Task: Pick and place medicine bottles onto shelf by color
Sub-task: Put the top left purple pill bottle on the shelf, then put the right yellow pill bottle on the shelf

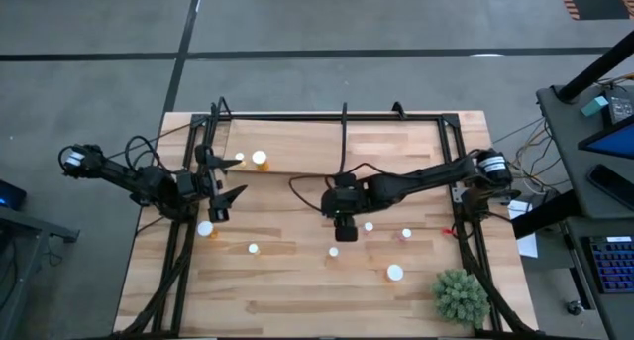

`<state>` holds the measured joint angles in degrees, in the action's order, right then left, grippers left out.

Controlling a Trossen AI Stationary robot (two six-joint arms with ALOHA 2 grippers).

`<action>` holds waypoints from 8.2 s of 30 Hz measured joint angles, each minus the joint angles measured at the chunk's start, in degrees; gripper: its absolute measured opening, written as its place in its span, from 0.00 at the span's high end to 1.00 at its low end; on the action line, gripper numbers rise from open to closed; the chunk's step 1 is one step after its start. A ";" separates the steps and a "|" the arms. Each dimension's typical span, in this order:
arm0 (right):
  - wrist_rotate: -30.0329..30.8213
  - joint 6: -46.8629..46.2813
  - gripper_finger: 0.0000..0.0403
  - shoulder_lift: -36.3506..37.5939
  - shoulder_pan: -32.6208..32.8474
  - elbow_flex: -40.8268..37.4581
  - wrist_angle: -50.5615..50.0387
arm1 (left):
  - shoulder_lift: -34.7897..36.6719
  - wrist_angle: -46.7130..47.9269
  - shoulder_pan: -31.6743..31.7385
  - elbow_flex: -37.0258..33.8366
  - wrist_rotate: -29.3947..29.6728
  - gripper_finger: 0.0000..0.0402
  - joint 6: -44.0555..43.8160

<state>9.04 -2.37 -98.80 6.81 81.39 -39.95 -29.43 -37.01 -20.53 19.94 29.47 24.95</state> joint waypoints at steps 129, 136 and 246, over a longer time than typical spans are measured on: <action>-9.06 7.53 0.55 -18.34 -12.86 47.63 -33.32 | 0.46 -0.02 -0.01 -0.11 -0.07 0.33 -0.23; -9.11 1.33 0.56 -7.93 -2.93 34.78 -27.58 | 0.50 -0.05 0.00 -0.11 -0.07 0.33 -0.35; -9.20 -9.60 0.42 2.80 10.02 -25.03 40.91 | 1.14 -0.37 0.00 -0.11 -0.04 0.33 -0.52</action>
<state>-0.16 -11.97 -96.00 16.82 56.36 0.96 -28.29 -37.39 -20.53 19.84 29.43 24.43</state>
